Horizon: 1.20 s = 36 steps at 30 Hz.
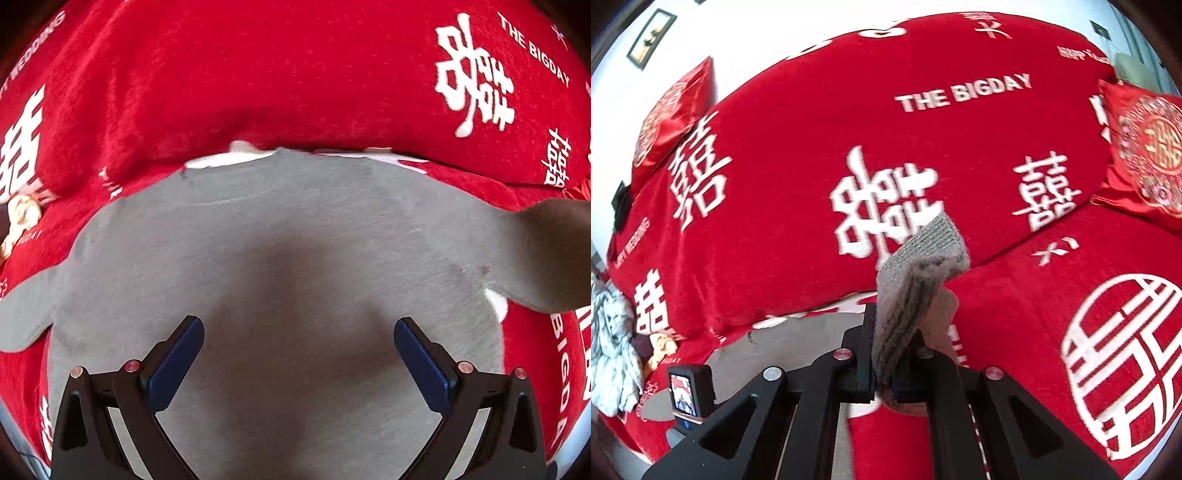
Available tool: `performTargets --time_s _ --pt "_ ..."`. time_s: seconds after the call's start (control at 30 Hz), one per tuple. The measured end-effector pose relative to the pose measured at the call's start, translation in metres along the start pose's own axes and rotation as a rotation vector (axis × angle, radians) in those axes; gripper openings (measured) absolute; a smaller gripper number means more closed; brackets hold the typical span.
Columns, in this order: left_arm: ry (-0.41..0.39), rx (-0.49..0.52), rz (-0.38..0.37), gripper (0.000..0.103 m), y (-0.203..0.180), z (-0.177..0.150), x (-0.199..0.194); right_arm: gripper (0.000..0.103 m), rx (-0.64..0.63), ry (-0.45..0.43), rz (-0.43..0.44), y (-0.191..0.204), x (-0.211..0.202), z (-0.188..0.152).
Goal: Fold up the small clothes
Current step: 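Carry the held sleeve across the sweater back toward the left gripper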
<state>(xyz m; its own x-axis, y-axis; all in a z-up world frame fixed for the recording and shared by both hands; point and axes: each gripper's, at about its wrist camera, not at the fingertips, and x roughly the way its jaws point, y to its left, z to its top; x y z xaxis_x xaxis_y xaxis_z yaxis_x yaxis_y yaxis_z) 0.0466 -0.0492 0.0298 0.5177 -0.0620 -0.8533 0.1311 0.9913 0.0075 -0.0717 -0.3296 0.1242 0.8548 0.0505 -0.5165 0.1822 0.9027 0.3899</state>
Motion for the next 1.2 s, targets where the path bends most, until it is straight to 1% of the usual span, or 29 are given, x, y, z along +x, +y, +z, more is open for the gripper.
performTargets --time_s 0.3,0.57,0.97,1.2 --pt "-0.005 -0.066 0.000 0.103 0.056 -0.018 -0.008 0.006 -0.061 0.050 0.050 0.069 0.011 -0.005" --pt "0.020 -0.144 0.016 0.103 0.113 -0.036 -0.005 0.006 -0.136 0.061 0.087 0.135 0.017 -0.013" --pt "-0.012 -0.188 0.021 0.103 0.161 -0.050 -0.016 0.006 -0.255 0.111 0.117 0.229 0.043 -0.042" --pt "-0.029 -0.215 0.014 0.103 0.188 -0.056 -0.024 0.006 -0.291 0.140 0.140 0.277 0.063 -0.060"
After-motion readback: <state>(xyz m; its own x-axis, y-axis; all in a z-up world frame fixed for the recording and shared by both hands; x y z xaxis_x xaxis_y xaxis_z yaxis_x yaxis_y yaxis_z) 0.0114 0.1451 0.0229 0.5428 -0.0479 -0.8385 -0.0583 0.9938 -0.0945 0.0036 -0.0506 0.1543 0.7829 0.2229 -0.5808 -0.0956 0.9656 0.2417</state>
